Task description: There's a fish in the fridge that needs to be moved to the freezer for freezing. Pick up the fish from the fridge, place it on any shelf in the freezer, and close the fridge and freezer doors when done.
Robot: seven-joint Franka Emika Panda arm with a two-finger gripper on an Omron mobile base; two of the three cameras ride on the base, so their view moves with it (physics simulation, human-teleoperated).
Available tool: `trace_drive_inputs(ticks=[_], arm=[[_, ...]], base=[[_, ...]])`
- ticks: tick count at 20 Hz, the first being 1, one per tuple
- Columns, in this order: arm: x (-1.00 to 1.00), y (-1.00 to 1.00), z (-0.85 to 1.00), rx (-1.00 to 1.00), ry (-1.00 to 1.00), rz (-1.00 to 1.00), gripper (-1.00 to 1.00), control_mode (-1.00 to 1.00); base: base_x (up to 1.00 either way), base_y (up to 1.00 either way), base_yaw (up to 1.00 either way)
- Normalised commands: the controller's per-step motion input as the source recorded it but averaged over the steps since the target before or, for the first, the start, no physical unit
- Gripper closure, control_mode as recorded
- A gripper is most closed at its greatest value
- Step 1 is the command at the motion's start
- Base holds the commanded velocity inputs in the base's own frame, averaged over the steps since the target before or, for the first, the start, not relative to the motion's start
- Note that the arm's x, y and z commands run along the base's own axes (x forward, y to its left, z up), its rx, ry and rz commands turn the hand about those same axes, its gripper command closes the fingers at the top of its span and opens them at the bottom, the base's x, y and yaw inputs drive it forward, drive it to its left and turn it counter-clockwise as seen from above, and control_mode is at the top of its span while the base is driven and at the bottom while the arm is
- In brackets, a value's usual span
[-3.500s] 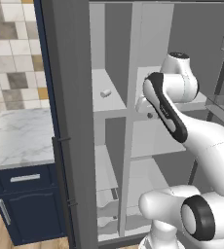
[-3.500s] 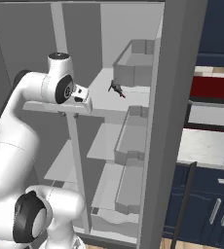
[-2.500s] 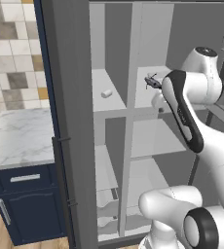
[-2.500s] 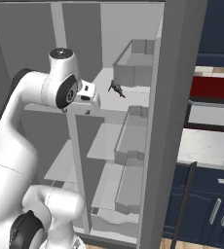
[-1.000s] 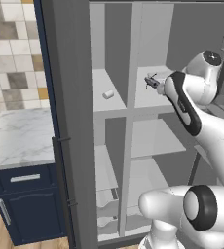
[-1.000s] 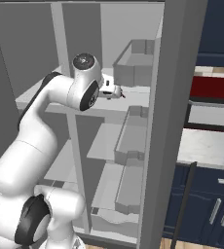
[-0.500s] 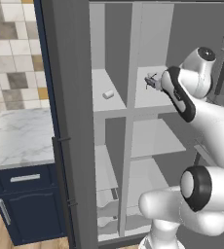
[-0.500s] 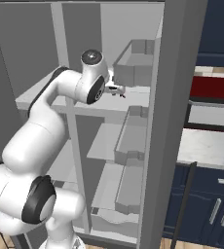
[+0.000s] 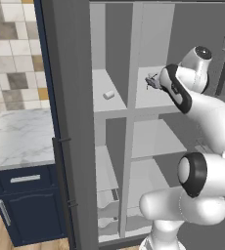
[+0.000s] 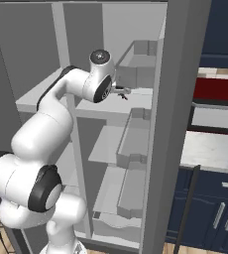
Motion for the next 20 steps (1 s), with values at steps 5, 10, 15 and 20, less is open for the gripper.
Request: trace_drive_inputs(ticks=[5,10,15,20], arm=[[0.21,-0.02,-0.30,0.00,0.00,0.00,-1.00,-1.00],[0.32,-0.14,-0.21,0.00,0.00,0.00,-1.00,-1.00],[0.33,-0.14,-0.15,0.00,0.00,0.00,-1.00,-1.00],[0.40,0.00,-0.12,0.00,0.00,0.00,-1.00,-1.00]], base=[[0.00,0.00,0.00],[0.00,0.00,0.00],[0.00,0.00,0.00],[0.00,0.00,0.00]])
